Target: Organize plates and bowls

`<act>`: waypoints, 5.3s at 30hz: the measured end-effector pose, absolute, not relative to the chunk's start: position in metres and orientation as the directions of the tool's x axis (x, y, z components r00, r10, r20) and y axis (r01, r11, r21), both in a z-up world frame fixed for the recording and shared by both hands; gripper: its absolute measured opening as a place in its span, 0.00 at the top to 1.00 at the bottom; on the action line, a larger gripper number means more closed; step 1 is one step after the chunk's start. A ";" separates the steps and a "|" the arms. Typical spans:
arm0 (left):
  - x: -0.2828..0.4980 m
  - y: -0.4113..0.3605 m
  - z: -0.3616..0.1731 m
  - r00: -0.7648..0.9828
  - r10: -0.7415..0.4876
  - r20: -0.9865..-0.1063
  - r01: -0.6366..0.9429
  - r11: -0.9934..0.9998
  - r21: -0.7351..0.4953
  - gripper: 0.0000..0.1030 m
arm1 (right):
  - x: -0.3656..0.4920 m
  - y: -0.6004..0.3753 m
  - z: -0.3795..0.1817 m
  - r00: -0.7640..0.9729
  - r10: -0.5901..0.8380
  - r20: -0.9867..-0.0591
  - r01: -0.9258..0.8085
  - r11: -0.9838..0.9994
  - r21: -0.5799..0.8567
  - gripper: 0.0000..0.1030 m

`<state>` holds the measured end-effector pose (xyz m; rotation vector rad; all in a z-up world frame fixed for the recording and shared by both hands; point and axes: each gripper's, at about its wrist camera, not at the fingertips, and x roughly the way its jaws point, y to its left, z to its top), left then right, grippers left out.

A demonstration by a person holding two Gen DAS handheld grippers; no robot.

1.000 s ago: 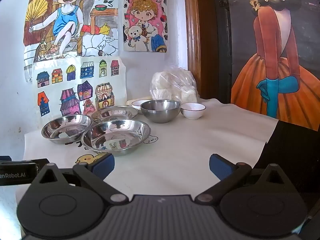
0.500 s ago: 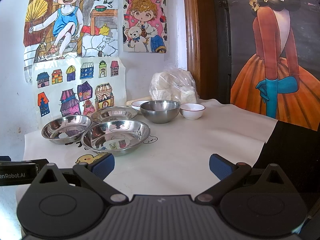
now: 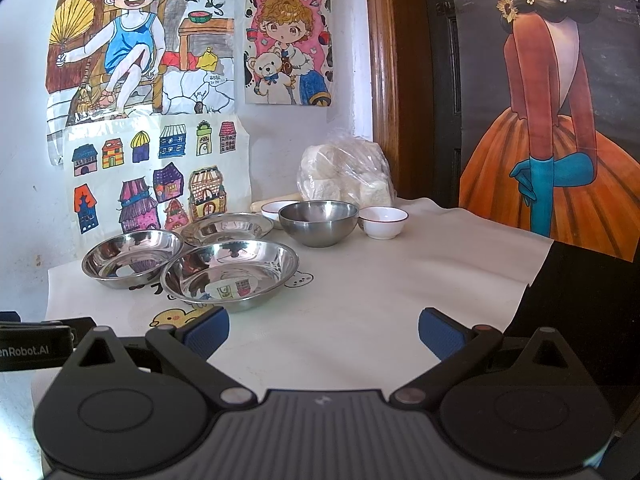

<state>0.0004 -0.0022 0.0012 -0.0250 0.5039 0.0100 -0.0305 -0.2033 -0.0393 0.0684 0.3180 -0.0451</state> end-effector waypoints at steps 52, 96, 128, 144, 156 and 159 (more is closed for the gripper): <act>0.049 0.033 0.012 0.851 0.011 -0.524 -0.029 0.999 -0.027 0.01 | 0.006 -0.200 -0.015 0.940 0.046 -0.339 -0.069 0.996 -0.058 0.00; 0.183 0.133 -0.004 0.857 0.023 -0.514 -0.126 0.978 -0.168 0.18 | 0.246 -0.081 -0.008 0.705 0.468 -0.533 -0.505 0.859 0.086 0.36; 0.180 0.140 0.000 0.867 -0.011 -0.498 -0.138 0.955 -0.262 0.88 | 0.265 -0.090 -0.026 0.635 0.510 -0.580 -0.425 0.858 0.289 0.81; 0.180 0.065 0.023 0.873 -0.155 -0.462 0.019 0.958 -0.286 0.87 | 0.205 -0.180 -0.003 0.768 0.441 -0.464 -0.283 0.884 0.372 0.81; 0.173 0.023 0.001 0.836 -0.175 -0.520 0.045 0.967 -0.252 0.87 | 0.171 -0.214 -0.037 0.812 0.345 -0.470 -0.202 0.923 0.327 0.80; 0.174 0.014 -0.001 0.836 -0.159 -0.525 0.049 0.975 -0.217 0.87 | 0.165 -0.213 -0.042 0.826 0.310 -0.471 -0.187 0.938 0.291 0.80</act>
